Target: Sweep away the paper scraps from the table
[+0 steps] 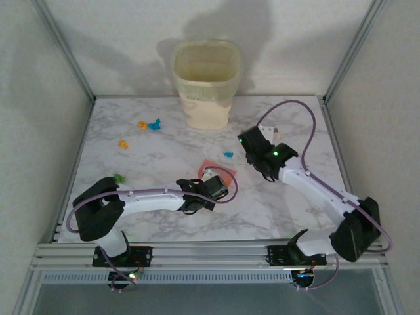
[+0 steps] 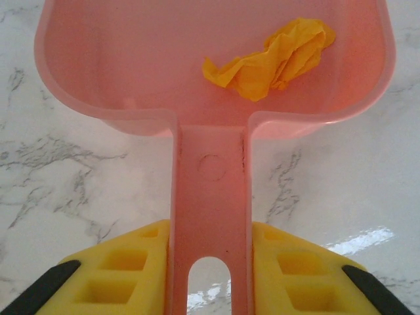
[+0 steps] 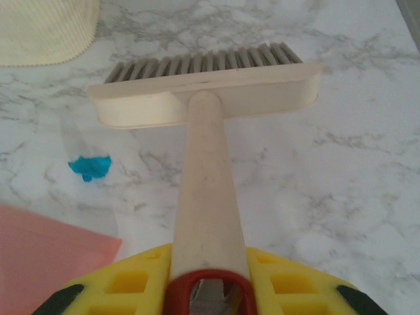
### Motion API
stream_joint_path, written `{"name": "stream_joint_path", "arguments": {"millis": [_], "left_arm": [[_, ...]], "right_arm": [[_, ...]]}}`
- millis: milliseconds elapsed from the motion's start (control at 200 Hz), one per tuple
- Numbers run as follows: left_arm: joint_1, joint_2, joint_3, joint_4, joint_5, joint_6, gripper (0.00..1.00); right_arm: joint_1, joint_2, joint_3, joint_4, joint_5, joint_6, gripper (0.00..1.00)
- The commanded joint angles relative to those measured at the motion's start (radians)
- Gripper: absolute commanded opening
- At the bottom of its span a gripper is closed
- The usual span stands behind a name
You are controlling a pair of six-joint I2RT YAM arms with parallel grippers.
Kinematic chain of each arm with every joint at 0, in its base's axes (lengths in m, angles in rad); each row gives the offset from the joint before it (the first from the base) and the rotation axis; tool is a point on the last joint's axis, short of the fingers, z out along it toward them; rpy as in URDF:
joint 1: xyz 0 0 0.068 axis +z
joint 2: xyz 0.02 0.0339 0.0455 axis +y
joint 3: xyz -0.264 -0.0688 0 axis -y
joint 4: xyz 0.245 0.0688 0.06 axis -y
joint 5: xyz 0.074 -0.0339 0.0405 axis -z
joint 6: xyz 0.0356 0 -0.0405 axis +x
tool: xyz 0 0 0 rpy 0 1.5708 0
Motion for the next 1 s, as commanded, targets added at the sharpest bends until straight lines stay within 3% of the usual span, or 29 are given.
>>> {"name": "stream_joint_path", "arguments": {"millis": [0,360,796,996], "left_arm": [[0.027,-0.029,-0.031,-0.024,-0.022,-0.003,0.0],[0.06,0.002,-0.016,0.005,0.008,0.022,0.0],[0.061,0.037,0.023,-0.003,0.001,0.027,0.0],[0.073,0.027,0.006,0.0,-0.015,0.02,0.0]], "right_arm": [[-0.012,0.059,0.043,0.065,-0.021,-0.038,0.0],[-0.008,0.145,-0.015,0.026,-0.105,-0.047,0.0],[0.112,-0.006,-0.152,0.012,-0.205,-0.017,0.0],[0.191,-0.024,-0.166,-0.052,-0.153,0.012,0.0]]}}
